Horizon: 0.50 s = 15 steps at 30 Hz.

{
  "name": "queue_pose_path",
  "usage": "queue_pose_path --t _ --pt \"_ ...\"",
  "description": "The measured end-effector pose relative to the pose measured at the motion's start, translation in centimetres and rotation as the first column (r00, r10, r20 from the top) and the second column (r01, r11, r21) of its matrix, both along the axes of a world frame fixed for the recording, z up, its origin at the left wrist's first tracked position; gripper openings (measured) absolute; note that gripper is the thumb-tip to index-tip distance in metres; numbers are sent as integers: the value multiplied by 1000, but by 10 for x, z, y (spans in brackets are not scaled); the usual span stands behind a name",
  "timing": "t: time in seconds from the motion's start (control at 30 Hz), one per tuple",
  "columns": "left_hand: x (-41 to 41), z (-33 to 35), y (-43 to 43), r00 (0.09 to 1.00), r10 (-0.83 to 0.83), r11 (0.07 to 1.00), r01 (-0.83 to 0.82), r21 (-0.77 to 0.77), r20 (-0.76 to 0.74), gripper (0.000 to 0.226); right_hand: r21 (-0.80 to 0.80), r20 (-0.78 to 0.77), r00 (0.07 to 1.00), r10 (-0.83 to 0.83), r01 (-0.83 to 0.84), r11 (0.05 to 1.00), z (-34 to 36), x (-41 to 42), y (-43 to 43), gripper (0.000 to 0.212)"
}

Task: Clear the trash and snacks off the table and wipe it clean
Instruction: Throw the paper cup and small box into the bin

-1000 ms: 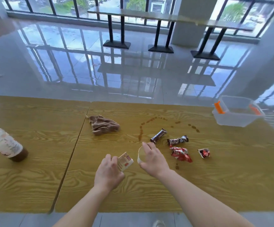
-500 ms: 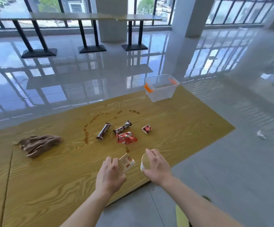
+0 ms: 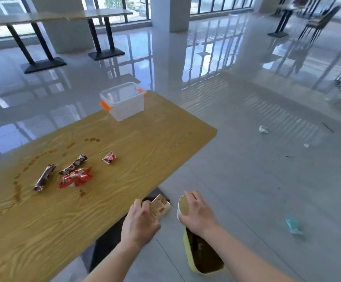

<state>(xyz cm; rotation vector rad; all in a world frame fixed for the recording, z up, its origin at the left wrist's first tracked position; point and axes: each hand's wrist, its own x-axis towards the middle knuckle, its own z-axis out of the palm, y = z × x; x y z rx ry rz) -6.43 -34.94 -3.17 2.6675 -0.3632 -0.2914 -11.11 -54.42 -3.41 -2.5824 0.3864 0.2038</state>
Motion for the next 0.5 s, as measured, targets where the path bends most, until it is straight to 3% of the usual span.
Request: queue_pose_path --t 0.23,0.5 --pt "-29 -35 -83 990 -115 993 117 29 -80 53 20 -142 982 -128 132 991 -39 -49 -84 67" --pt "-36 -117 -141 950 -201 970 228 88 -238 57 54 -273 920 -282 308 950 -121 -81 -121 78"
